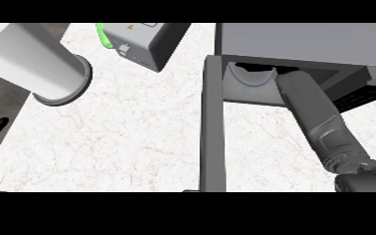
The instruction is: Pick up the milk, place it into the microwave and close the microwave
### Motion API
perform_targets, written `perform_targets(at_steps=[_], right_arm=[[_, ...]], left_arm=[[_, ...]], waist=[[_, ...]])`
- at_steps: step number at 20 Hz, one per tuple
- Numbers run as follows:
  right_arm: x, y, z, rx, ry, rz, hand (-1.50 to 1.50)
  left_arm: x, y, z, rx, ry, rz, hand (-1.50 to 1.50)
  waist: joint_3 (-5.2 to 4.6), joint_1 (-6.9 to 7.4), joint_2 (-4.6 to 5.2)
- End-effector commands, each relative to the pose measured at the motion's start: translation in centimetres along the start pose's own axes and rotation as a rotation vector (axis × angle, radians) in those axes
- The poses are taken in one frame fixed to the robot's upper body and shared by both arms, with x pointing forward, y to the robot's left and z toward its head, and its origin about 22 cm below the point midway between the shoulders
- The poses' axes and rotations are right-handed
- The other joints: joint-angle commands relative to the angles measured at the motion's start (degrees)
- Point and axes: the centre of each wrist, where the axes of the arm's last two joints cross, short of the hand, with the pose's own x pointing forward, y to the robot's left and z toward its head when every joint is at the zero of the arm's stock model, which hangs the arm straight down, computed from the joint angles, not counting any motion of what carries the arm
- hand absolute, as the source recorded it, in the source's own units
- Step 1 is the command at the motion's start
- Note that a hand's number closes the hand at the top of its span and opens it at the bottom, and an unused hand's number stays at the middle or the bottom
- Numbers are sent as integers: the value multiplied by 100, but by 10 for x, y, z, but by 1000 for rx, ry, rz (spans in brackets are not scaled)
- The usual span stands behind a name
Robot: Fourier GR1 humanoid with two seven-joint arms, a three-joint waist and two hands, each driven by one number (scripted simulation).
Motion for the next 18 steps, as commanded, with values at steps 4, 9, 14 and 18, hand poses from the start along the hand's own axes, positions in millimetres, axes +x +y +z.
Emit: perform_targets(at_steps=[4, 9, 14, 18], right_arm=[[-11, 13, 21, 32, 13, -248, -150], [-27, 21, 44, 64, 75, -363, -150], [-32, 40, 70, 109, 84, -539, -150], [-60, 38, 112, 122, 85, -622, -150]], left_arm=[[-16, -21, -20, -65, -4, 48, -150], [-3, -40, -27, -113, 0, 58, 150], [1, -53, -30, -123, 37, 74, 150], [-3, -82, -37, -166, 39, 90, 150]], waist=[[-19, -254, -107], [-21, -304, -164], [-30, -472, -249], [-32, -513, -261]])
